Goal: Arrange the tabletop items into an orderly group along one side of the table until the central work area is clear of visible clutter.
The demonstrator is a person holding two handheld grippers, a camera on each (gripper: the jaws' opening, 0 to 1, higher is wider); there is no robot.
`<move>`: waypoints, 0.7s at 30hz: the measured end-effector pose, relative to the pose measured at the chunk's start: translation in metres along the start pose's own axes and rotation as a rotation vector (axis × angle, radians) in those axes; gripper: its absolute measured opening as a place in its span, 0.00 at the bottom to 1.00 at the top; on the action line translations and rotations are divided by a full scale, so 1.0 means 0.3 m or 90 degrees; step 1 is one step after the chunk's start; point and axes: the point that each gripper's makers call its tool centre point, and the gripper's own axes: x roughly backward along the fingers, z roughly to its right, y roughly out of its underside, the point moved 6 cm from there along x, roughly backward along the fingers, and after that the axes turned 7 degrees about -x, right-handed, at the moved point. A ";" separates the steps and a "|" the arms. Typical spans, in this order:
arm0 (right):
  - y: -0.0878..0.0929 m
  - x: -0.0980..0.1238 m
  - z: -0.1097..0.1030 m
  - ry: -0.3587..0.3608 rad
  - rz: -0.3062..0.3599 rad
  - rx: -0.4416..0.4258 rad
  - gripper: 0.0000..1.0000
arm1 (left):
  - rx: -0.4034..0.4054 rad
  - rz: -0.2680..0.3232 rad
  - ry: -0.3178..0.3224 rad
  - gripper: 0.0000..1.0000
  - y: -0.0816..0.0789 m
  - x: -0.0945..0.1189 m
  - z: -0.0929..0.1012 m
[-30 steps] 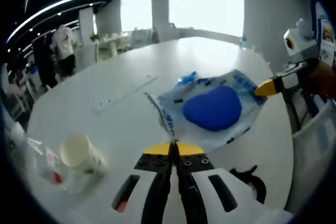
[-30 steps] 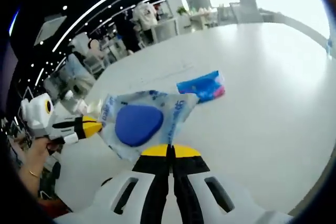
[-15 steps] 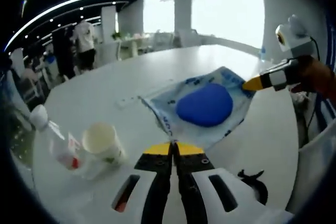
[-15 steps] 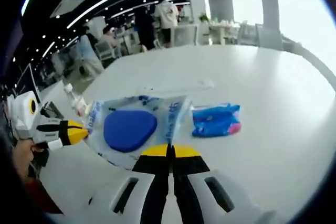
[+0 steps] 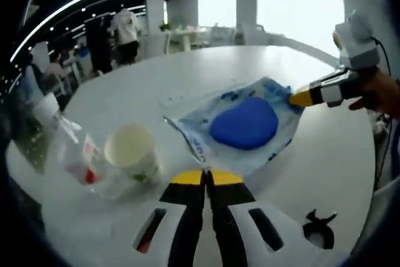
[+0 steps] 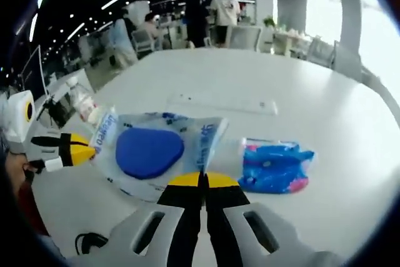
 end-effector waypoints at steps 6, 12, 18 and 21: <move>0.013 -0.083 0.010 -0.012 -0.014 -0.008 0.01 | -0.021 -0.019 -0.033 0.00 0.023 -0.063 -0.028; 0.031 -0.136 0.037 -0.002 -0.026 -0.024 0.01 | -0.029 -0.018 -0.041 0.00 0.032 -0.129 -0.040; 0.048 -0.160 0.039 0.022 -0.021 -0.030 0.01 | -0.024 -0.018 -0.039 0.00 0.046 -0.169 -0.028; 0.055 -0.166 0.034 0.039 -0.021 -0.026 0.01 | -0.014 -0.014 -0.051 0.00 0.045 -0.183 -0.039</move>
